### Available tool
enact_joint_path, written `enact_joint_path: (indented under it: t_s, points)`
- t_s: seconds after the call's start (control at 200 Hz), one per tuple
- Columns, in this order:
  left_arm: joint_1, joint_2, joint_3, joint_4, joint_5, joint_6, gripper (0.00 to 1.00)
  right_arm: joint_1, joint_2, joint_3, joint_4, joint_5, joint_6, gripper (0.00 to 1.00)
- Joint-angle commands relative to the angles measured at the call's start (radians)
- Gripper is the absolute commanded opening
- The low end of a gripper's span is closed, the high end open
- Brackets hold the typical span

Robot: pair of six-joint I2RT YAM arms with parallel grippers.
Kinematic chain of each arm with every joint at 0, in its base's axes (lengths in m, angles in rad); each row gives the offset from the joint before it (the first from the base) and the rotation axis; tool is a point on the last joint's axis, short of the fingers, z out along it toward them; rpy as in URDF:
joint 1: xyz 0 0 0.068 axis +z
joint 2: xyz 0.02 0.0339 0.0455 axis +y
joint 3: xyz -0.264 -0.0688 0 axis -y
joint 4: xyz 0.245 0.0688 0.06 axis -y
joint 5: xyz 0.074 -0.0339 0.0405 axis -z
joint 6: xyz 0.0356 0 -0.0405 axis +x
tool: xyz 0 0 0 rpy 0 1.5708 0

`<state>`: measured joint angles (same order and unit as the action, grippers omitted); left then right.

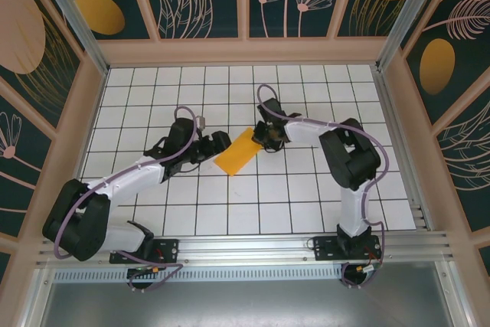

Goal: Fold a paper plane with a square sheet of paper (pick it up from the middle)
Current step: Rotate the square sheet of paper at the center of the table, then first fold in half a square sheet of paper at the center of the table.

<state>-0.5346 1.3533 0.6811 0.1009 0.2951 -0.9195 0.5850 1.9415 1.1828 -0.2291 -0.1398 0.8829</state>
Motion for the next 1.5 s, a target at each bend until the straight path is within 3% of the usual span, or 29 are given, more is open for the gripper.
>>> enact_joint_path:
  t_s: [0.0,0.23,0.395,0.545,0.821,1.496]
  points:
    - [-0.034,0.022,-0.002,0.083,0.044,-0.046,0.72,-0.009,-0.107,-0.094,0.059,0.008,0.025,0.13]
    - [-0.084,0.097,-0.007,0.139,0.050,-0.125,0.42,-0.009,-0.240,-0.214,0.205,-0.156,-0.137,0.04]
    - [-0.098,0.154,0.007,0.144,0.051,-0.154,0.22,0.025,-0.236,-0.298,0.290,-0.251,-0.145,0.00]
    - [-0.107,0.217,0.044,0.115,0.053,-0.163,0.10,0.046,-0.201,-0.300,0.316,-0.281,-0.147,0.00]
    - [-0.120,0.303,0.091,0.119,0.043,-0.173,0.00,0.052,-0.140,-0.288,0.320,-0.290,-0.171,0.00]
    - [-0.134,0.449,0.147,0.072,0.085,-0.132,0.00,0.053,-0.085,-0.283,0.283,-0.282,-0.177,0.00]
